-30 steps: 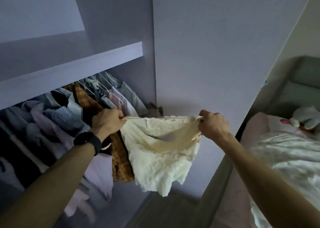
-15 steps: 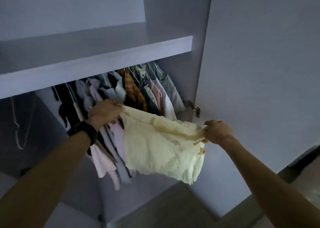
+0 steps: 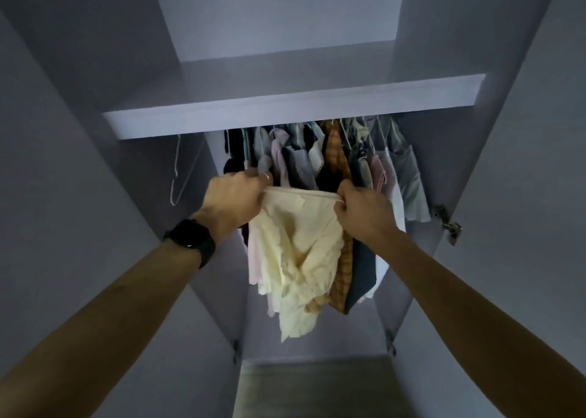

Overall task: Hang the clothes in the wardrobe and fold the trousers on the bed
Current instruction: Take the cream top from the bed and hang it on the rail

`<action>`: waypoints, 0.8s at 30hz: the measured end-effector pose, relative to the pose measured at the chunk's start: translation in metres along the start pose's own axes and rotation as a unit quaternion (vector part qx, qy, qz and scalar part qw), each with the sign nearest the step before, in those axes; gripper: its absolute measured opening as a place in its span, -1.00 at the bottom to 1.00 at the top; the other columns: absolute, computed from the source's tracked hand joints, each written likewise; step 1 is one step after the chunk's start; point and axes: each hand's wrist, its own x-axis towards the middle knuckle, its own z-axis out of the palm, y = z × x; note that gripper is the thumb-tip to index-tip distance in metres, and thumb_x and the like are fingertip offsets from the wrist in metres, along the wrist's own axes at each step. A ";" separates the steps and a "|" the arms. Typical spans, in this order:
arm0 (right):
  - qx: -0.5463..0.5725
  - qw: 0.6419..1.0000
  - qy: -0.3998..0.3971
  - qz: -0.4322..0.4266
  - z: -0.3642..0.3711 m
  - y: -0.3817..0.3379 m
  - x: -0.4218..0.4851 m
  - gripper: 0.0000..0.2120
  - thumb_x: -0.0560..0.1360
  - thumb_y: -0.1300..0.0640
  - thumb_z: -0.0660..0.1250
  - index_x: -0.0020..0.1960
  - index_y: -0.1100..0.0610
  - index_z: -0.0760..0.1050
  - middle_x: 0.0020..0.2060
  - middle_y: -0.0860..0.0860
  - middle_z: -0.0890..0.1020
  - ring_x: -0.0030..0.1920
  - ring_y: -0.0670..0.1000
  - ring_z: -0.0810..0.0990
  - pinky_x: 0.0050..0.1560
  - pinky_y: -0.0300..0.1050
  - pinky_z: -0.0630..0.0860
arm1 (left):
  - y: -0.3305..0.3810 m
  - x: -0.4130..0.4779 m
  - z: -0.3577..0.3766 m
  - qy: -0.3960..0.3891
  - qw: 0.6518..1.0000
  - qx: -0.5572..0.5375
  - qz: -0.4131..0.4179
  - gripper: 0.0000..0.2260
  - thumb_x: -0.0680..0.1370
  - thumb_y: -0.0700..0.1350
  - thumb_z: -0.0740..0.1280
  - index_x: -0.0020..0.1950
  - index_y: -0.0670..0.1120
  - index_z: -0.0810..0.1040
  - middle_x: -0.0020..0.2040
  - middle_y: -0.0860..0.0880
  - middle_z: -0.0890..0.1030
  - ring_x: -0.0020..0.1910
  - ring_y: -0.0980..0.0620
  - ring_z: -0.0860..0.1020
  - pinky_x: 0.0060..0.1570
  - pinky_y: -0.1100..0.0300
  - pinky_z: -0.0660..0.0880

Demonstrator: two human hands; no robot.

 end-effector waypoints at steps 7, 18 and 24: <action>-0.004 0.979 -0.197 0.054 -0.016 0.002 0.041 -0.81 0.47 0.05 0.37 0.07 -0.03 0.58 -0.08 0.01 0.66 -0.14 0.06 0.64 -0.16 -0.08 0.62 | -0.110 -0.070 0.011 -0.130 0.955 -0.139 -0.227 -0.66 0.46 0.18 0.15 0.13 0.25 0.61 0.01 0.07 0.62 0.00 -0.07 0.57 -0.03 0.07 0.48; 0.398 0.850 -0.282 0.198 -0.009 -0.008 0.043 -0.82 0.45 0.23 0.44 0.04 0.23 0.65 -0.07 0.22 0.67 -0.04 0.15 0.65 0.05 0.08 0.59 | -0.144 -0.091 0.006 -0.215 0.789 -0.505 -0.276 -0.79 0.21 0.01 0.38 -0.28 -0.05 0.71 -0.24 -0.02 0.70 -0.23 -0.02 0.66 -0.16 0.20 0.55; 0.383 0.859 -0.288 0.179 -0.014 0.006 0.027 -0.79 0.42 0.15 0.54 0.00 0.24 0.69 -0.06 0.14 0.73 -0.02 0.07 0.67 -0.02 -0.12 0.59 | -0.161 -0.097 0.011 -0.290 0.768 -0.541 -0.185 -0.54 0.41 0.15 0.52 0.21 -0.07 0.64 0.09 -0.07 0.72 0.10 -0.06 0.68 0.18 0.06 0.53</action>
